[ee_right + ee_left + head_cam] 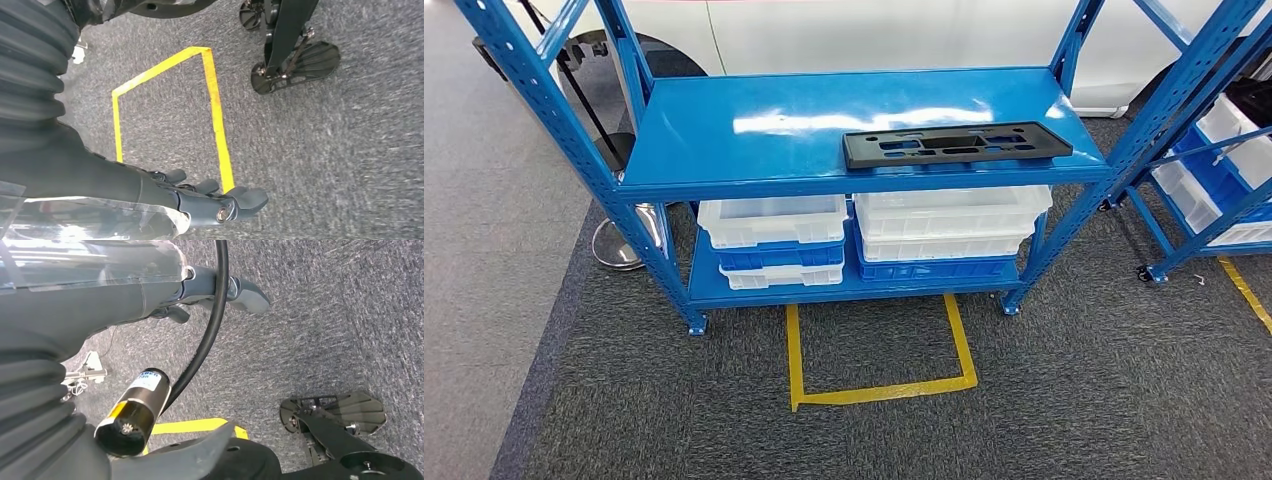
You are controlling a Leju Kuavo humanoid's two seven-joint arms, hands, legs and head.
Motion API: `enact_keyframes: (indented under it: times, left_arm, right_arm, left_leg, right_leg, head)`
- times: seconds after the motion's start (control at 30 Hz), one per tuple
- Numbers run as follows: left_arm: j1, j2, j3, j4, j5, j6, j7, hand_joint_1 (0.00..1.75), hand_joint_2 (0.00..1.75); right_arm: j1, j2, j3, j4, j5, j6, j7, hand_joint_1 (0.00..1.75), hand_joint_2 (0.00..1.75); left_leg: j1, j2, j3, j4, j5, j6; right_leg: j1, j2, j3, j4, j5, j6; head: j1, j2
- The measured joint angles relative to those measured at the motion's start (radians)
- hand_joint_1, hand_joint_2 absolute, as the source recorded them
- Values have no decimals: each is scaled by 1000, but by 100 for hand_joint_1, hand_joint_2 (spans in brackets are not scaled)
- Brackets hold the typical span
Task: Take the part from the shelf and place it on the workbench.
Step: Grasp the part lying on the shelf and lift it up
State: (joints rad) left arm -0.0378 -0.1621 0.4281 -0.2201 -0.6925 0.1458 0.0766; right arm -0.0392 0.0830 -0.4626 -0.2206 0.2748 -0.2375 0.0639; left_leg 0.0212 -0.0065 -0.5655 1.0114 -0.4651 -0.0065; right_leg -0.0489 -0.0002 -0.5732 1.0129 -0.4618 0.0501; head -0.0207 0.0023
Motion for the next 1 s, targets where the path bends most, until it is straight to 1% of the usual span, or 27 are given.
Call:
enact_keyframes:
  times: [0.03,0.13,0.33,0.5,1.0]
  left_arm:
    - [-1,-1,2,1,-1,0,2,0,0]
    - [-2,-3,7,3,-4,3,9,0,0]
    - [-4,-5,12,4,-13,6,11,0,0]
    - [-5,-5,13,5,-18,6,12,0,0]
    - [-5,-5,19,9,-24,10,12,0,0]
  right_arm:
    - [-1,0,-2,1,1,-3,5,0,175]
    - [-2,0,-4,3,10,-8,8,0,175]
    - [-7,0,-4,3,23,-3,-25,0,175]
    - [-9,0,-4,3,27,-1,-33,0,175]
    - [-12,1,-4,10,47,-12,9,0,175]
  left_leg:
    - [0,0,0,0,0,0]
    - [0,0,0,0,0,0]
    - [0,0,0,0,0,0]
    - [0,0,0,0,0,0]
    - [0,0,0,0,0,0]
  right_leg:
    - [0,0,0,0,0,0]
    - [0,0,0,0,0,0]
    - [0,0,0,0,0,0]
    - [0,0,0,0,0,0]
    - [0,0,0,0,0,0]
  head:
    - [0,0]
    - [0,0]
    - [0,0]
    - [0,0]
    - [0,0]
